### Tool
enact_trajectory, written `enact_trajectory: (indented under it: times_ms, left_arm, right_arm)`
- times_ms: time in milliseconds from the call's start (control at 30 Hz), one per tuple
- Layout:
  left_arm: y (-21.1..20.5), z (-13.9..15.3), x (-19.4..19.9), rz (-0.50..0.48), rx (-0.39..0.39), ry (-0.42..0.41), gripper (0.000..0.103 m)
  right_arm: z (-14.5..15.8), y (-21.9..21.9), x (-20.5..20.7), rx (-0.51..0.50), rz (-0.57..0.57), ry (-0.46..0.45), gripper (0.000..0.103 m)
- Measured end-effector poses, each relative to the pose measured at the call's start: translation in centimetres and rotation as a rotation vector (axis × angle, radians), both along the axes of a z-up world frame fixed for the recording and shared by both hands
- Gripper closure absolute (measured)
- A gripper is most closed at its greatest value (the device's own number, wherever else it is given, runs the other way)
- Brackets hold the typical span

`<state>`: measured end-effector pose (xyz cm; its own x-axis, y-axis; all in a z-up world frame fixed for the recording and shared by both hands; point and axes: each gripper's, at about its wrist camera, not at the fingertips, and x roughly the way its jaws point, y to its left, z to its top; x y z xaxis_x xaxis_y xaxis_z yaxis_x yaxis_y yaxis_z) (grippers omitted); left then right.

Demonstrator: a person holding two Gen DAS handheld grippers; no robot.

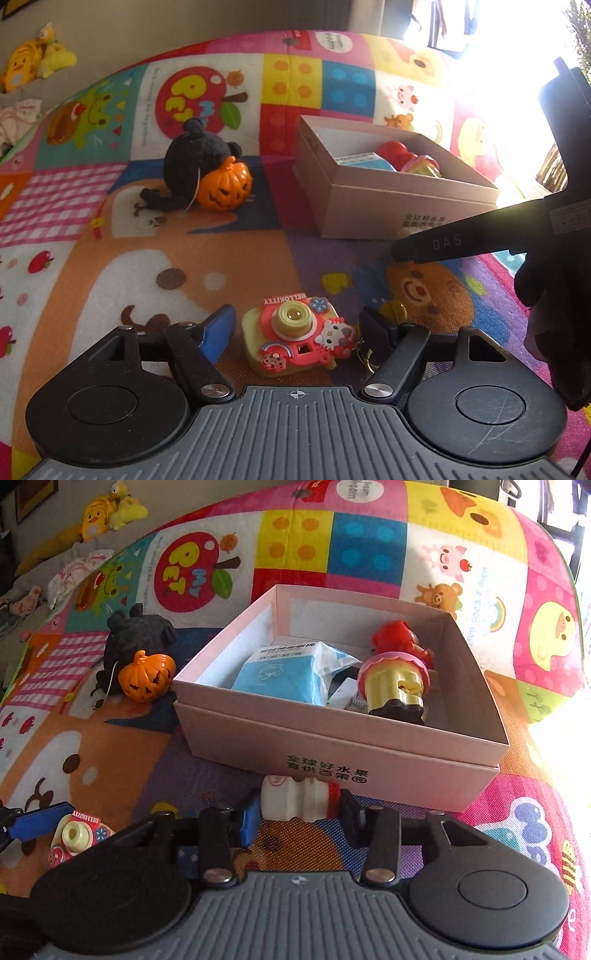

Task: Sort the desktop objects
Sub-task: 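Grasp the pink keychain toy with left while right grasps the white bottle, then carry both toys over the pink box and release them inside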

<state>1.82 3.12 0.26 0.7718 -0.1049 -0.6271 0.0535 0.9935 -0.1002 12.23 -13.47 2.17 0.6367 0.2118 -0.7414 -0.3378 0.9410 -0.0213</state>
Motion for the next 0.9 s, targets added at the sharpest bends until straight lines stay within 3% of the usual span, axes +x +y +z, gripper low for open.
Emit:
enact_trajectory:
  times_ms: [67,167,267,367,433,533,633,767,900]
  left_arm:
    - [-0.3,0.0,0.1,-0.002,0.017,-0.004,0.024]
    - [-0.7,0.1,-0.2,-0.021,0.05,-0.006,0.033]
    - [-1.0,0.5,-0.5,-0.052,0.059,0.002,0.033]
    - [-1.4,2.5,-0.5,-0.108,0.033,-0.027,0.033]
    - [-1.9,5.3,-0.2,-0.141,0.042,-0.102,0.033]
    - [-2.9,11.1,1.1,-0.156,0.064,-0.283,0.033]
    - [-4.3,15.3,3.3,-0.173,0.073,-0.407,0.033]
    - [-6.3,16.9,7.2,-0.185,0.054,-0.432,0.033]
    - [-8.1,14.5,10.8,-0.228,0.004,-0.354,0.033]
  right_arm:
    - [0.3,-0.9,-0.6,-0.007,0.011,0.016,0.06]
    - [0.9,-3.2,-1.8,0.005,0.027,0.064,0.06]
    - [2.1,-5.9,-3.7,0.012,0.018,0.075,0.06]
    - [5.2,-8.4,-5.5,-0.002,0.003,-0.019,0.06]
    - [8.9,-10.1,-6.3,0.02,-0.014,-0.134,0.06]
    - [14.5,-12.4,-7.3,0.098,-0.042,-0.313,0.06]
    - [17.7,-13.9,-7.7,0.16,-0.071,-0.433,0.06]
    - [18.3,-14.7,-7.1,0.211,-0.082,-0.457,0.06]
    - [16.8,-14.7,-5.5,0.214,-0.098,-0.399,0.06]
